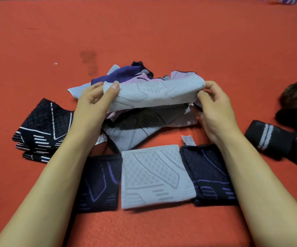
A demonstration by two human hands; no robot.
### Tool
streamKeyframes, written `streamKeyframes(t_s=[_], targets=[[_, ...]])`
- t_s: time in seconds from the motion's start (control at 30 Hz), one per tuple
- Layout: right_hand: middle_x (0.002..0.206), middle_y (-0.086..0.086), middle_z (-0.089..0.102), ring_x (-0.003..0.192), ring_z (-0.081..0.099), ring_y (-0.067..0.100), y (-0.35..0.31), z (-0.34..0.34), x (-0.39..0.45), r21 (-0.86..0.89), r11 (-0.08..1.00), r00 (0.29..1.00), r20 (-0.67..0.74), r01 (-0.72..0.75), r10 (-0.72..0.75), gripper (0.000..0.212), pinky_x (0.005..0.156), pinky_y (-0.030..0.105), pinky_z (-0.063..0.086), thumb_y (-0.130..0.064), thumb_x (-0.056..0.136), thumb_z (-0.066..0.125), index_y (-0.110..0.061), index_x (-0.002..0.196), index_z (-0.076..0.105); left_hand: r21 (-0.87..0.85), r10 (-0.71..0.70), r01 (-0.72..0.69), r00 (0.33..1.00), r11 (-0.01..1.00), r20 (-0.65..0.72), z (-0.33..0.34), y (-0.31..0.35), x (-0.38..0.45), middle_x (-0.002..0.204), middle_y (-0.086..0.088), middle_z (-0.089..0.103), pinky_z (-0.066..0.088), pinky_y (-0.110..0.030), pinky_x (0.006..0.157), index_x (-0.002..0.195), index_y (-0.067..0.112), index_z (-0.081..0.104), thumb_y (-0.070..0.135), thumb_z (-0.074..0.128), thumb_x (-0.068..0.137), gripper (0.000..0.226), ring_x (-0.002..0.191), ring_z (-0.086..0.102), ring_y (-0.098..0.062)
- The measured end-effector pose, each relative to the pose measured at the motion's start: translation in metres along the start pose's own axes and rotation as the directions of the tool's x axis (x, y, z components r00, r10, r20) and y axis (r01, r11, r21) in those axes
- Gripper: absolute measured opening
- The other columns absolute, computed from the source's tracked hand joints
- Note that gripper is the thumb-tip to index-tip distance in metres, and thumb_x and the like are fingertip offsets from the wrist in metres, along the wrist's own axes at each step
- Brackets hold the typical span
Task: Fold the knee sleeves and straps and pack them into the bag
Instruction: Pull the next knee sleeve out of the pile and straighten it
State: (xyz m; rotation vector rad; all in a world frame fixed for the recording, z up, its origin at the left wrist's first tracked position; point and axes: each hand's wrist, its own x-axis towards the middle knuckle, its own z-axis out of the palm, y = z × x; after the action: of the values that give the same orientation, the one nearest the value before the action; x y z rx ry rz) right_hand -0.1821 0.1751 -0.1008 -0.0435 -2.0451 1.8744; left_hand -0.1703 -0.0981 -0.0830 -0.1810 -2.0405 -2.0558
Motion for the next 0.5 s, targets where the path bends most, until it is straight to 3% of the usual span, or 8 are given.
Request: streamKeyframes(t_s=[0.07,0.1,0.2,0.27,0.33,0.4,0.5], targets=[[0.091,0.001,0.067,0.091,0.061,0.017,-0.004,0.002,0.0,0.137,0.99,0.999,0.024,-0.037,0.034,0.024,0.083,0.037,0.052,-0.013,0.102,0.051,-0.031,0.101,0.068,-0.046,0.011,-0.013,0.998,0.999,-0.059,-0.002,-0.001,0.002,0.128,0.004,0.067,0.041,-0.059,0.117,0.091,0.024,0.083,0.055,0.076,0.089,0.032,0.136,0.057,-0.025],[0.093,0.0,0.069,0.092,0.064,0.016,-0.007,0.002,-0.002,0.181,0.983,0.999,0.037,-0.037,0.031,0.025,0.085,0.034,0.055,-0.011,0.107,0.048,-0.027,0.104,0.067,-0.088,0.007,-0.013,0.998,0.996,-0.062,-0.001,-0.001,0.002,0.12,0.007,0.071,0.045,-0.055,0.114,0.091,0.024,0.084,0.049,0.073,0.094,0.027,0.128,0.062,-0.021],[0.104,-0.001,0.073,0.095,0.068,0.011,-0.013,0.002,-0.004,0.224,0.974,0.998,0.057,-0.02,0.008,0.025,0.081,0.026,0.057,-0.012,0.111,0.042,-0.019,0.113,0.066,-0.196,-0.039,0.032,0.999,0.98,-0.031,0.003,0.001,0.001,0.106,-0.003,0.078,0.055,-0.04,0.093,0.096,0.015,0.083,0.032,0.062,0.105,0.029,0.1,0.071,-0.019],[0.106,-0.004,0.075,0.096,0.069,0.012,-0.015,0.002,-0.005,0.257,0.966,0.995,0.095,-0.012,-0.013,0.024,0.08,0.026,0.055,-0.016,0.112,0.044,-0.018,0.113,0.068,-0.229,-0.068,0.059,0.997,0.972,-0.03,0.003,0.002,0.0,0.11,-0.008,0.079,0.057,-0.036,0.09,0.101,0.013,0.081,0.03,0.058,0.107,0.029,0.103,0.073,-0.02],[0.114,0.0,0.076,0.107,0.069,0.019,-0.015,0.002,-0.006,0.28,0.96,0.985,0.163,0.007,-0.055,0.018,0.09,0.031,0.055,-0.02,0.108,0.053,-0.018,0.119,0.068,-0.216,-0.104,0.095,0.994,0.972,-0.03,0.002,0.003,0.001,0.114,-0.01,0.078,0.057,-0.036,0.09,0.108,0.009,0.077,0.03,0.058,0.107,0.028,0.106,0.074,-0.021],[0.113,0.004,0.076,0.105,0.07,0.018,-0.012,0.001,-0.006,0.205,0.977,0.98,0.179,0.05,-0.088,0.024,0.091,0.03,0.055,-0.013,0.103,0.063,-0.016,0.127,0.064,-0.197,-0.115,0.113,0.993,0.974,0.001,0.001,0.002,0.0,0.113,-0.01,0.078,0.057,-0.036,0.089,0.11,0.009,0.076,0.029,0.06,0.105,0.026,0.105,0.074,-0.022],[0.109,0.012,0.077,0.096,0.072,0.016,-0.006,0.0,-0.004,0.029,0.993,0.987,0.106,0.116,-0.118,0.033,0.09,0.036,0.06,-0.002,0.1,0.061,-0.014,0.13,0.064,-0.117,-0.032,0.045,0.993,0.992,0.11,-0.004,0.001,-0.002,0.12,-0.011,0.076,0.057,-0.039,0.096,0.12,0.011,0.073,0.024,0.066,0.102,0.024,0.112,0.072,-0.026]])
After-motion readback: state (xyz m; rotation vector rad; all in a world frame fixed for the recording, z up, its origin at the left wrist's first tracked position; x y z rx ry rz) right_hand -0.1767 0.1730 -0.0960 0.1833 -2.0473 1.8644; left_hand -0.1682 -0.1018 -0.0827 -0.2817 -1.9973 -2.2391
